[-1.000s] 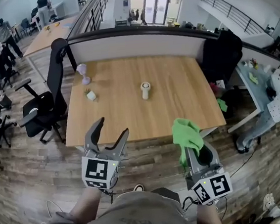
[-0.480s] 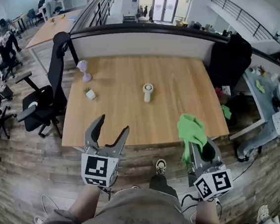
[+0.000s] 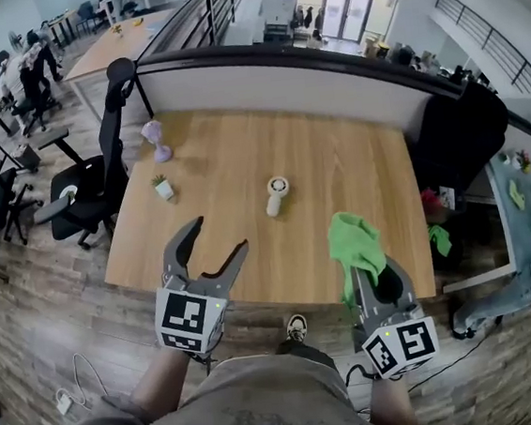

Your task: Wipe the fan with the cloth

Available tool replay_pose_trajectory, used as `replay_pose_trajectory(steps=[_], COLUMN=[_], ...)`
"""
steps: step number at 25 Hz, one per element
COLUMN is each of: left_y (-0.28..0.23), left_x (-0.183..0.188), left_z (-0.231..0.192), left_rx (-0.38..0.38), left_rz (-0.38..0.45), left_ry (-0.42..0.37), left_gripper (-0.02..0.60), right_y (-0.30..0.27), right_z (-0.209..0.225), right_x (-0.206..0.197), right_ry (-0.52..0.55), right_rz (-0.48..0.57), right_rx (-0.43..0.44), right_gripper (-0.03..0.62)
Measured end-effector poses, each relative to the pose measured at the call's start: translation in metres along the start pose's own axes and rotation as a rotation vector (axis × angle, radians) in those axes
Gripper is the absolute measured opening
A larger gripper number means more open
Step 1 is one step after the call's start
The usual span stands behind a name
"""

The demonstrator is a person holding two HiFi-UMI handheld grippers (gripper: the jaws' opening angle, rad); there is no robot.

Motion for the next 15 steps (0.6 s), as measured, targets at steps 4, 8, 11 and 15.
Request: replay_pose_trajectory(steps=[4,8,11,15], left_y=[-0.035,-0.058,-0.068,-0.074], left_x=[0.008,0.014,0.017,0.015], left_z=[0.02,0.038,0.046,0.056], left_rx=[0.047,0.093,0.13,0.156], left_rz=[-0.034,-0.052,-0.062,-0.073], left_ry=[0.005,0.011,0.015,0.02], left_gripper=[0.331,0.332,0.333,0.333], right_y=[-0.018,-0.031,-0.04,-0.048], right_z=[0.052,0.092,0.113,0.127], right_x=[-0.002,-0.002,-0.004,-0.008], right_ry=[-0.026,-0.034,-0.041,-0.045], right_rz=[-0.017,-0.021,-0.027,-0.043], right_rx=[0.059,0.117,0.156,0.191], right_gripper=[0.098,0.098,0.098,0.098])
Point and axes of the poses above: the fingertips, and each gripper's own axes: y backward along the fingers, z to its right, x out of its top, the point moved 5 cm from there along y, backward along the fingers, and after that the axes turned 13 degrees about x, right-handed, at the moved point
